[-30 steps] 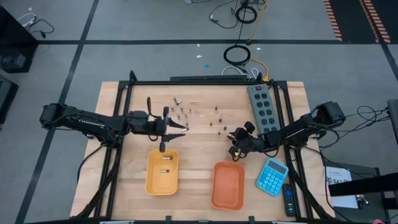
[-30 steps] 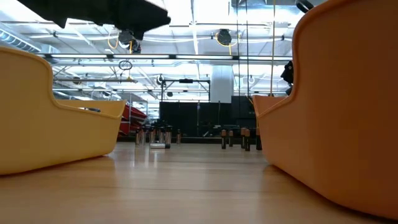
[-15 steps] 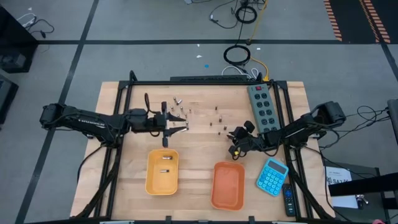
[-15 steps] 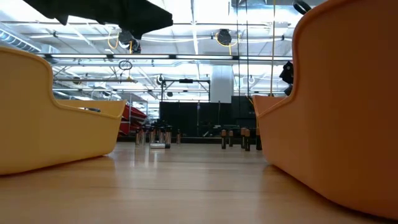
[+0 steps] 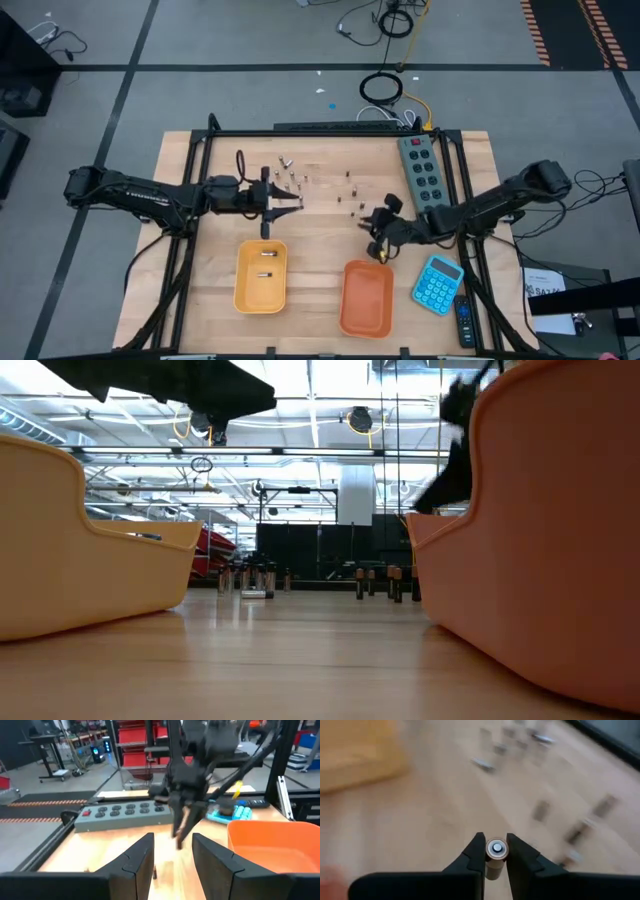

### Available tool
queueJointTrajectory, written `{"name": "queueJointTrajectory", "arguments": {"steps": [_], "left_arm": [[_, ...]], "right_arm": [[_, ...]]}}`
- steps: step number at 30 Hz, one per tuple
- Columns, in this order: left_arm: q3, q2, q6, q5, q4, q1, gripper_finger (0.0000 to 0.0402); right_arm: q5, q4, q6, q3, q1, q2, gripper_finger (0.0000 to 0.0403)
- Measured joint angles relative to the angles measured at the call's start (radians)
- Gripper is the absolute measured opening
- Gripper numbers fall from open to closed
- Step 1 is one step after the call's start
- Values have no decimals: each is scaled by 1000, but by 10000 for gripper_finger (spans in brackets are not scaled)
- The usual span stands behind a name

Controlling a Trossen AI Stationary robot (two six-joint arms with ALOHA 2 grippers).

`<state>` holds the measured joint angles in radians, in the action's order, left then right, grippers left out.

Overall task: Sort batteries
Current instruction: Put the black battery into the orange bin

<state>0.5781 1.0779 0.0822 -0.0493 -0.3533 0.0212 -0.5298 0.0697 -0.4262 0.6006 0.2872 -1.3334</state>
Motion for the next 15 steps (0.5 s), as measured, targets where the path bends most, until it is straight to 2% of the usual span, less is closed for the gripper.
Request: {"name": "queueJointTrajectory", "arguments": {"steps": [4,9,11,15], "left_arm": [[0,0,-26,42,30,0,144],[0,0,-51,51,51,1,144],[0,0,-51,51,61,1,144],[0,0,-51,51,59,1,144]], "right_arm": [[156,29,-8,71,66,2,32],[265,21,-200,96,162,-49,32],[270,9,-300,97,200,-73,39],[189,-49,-438,97,249,-111,80]]}}
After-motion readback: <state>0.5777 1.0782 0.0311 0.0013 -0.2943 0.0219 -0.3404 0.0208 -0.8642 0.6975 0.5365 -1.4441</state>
